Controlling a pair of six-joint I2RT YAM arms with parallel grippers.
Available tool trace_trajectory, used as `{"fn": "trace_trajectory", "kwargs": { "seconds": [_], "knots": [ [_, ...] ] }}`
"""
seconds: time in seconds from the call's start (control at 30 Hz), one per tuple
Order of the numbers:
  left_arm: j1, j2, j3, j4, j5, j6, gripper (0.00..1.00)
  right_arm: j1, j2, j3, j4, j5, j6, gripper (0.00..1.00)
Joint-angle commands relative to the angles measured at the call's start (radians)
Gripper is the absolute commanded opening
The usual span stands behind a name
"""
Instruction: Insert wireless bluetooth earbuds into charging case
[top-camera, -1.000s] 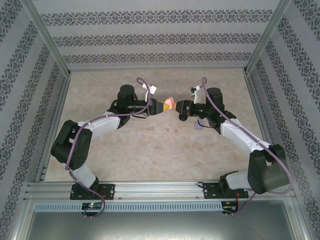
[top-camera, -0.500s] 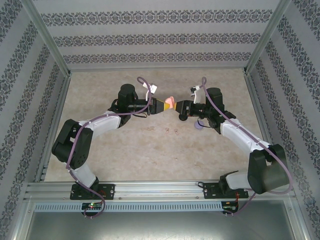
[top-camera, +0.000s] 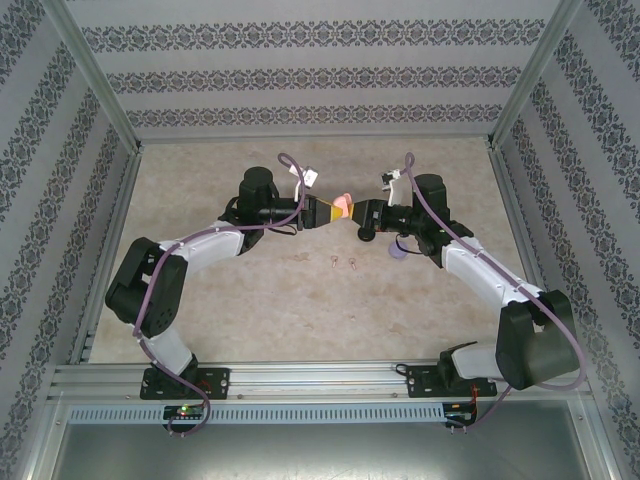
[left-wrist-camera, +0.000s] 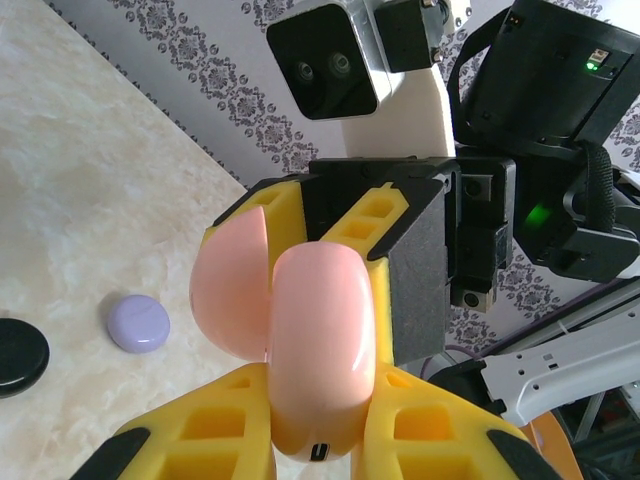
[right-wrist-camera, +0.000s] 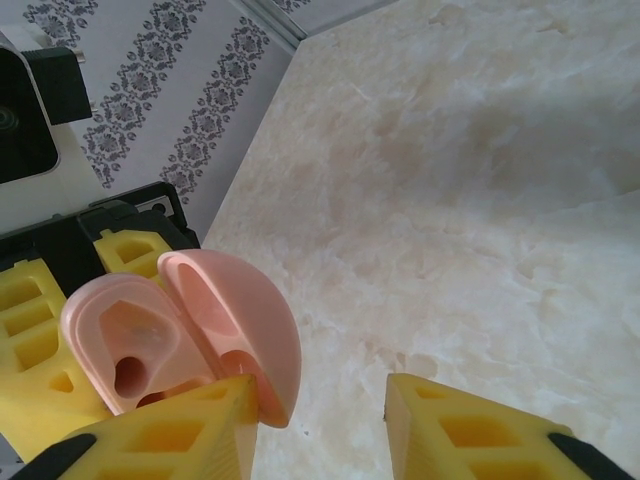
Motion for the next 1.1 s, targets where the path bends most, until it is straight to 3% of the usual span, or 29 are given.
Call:
{"fn": "trace_trajectory", "kwargs": {
  "seconds": [0.0,0.13,0.4,0.53,0.67,0.8,0.9,1.07],
  "knots": [
    [-0.018,0.012,0.026,0.015,0.053,0.009,0.00,0.006,0.010,0.031,0.006,-0.019,-0.025,0.35],
    [-0.020,0.012,0.032,0.005,0.065,0.012,0.00,-0.001,0.016,0.031,0.006,-0.019,-0.028,0.25],
    [-0.031,0.020,0.035,-0.011,0.072,0.020,0.00,-0.009,0.024,0.058,0.000,-0.027,-0.029,0.15],
    [-0.035,0.023,0.042,-0.027,0.071,0.027,0.00,-0.010,0.027,0.071,-0.005,-0.037,-0.033,0.02],
    [-0.034,0.026,0.049,-0.048,0.051,0.036,0.01,-0.009,0.026,0.077,-0.010,-0.041,-0.031,0.00],
    [-0.034,0.026,0.056,-0.075,-0.002,0.049,0.24,-0.006,0.019,0.085,-0.024,-0.027,-0.029,0.00],
    [-0.032,0.013,0.055,-0.092,-0.085,0.060,0.49,-0.001,0.013,0.095,-0.059,0.008,-0.041,0.00],
    [0.008,-0.035,0.066,-0.139,-0.132,0.103,0.63,0.004,0.026,0.139,-0.185,0.072,-0.118,0.00]
  ]
}}
